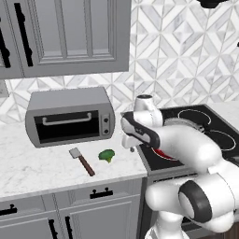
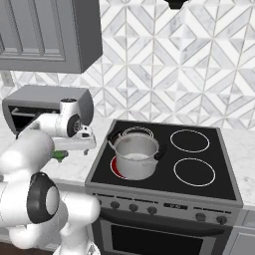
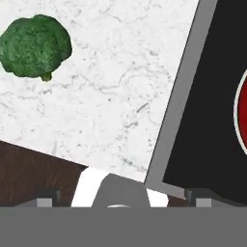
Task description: Put the carrot and broccoli in the pot. Retrieve the spatula and lightly stir the vegetables in the pot.
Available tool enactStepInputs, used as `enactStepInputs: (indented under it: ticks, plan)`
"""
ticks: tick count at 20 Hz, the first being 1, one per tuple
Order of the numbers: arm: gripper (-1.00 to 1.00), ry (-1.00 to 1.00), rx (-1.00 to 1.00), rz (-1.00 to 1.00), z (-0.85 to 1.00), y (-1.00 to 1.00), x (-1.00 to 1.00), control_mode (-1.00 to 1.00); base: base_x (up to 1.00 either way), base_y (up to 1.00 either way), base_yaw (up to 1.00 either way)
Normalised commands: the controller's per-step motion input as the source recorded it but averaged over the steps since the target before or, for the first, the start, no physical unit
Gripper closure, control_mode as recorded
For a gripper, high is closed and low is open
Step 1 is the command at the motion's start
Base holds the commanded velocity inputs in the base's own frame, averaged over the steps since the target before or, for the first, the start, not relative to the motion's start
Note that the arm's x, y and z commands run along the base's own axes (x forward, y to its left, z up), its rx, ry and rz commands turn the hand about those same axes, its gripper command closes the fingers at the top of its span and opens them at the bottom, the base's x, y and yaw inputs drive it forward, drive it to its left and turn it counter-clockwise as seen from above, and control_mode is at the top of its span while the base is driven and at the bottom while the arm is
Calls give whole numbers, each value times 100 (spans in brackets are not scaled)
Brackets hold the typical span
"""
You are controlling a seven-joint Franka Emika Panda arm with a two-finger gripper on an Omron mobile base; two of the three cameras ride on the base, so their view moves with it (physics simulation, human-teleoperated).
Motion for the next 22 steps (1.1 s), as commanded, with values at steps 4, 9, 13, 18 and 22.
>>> enactStepInputs:
  ticks: [4,9,13,18,22]
  plan:
    - [-100,11,0,-28,0,100,57,-100,0,0,0]
    - [-100,-3,0,-35,-23,95,38,-100,0,0,0]
    - [-100,-1,2,-28,-56,41,13,-100,0,0,0]
    - [-100,0,6,-29,-40,-6,15,-100,0,0,0]
    - [-100,0,5,-29,-18,-12,1,-100,0,0,0]
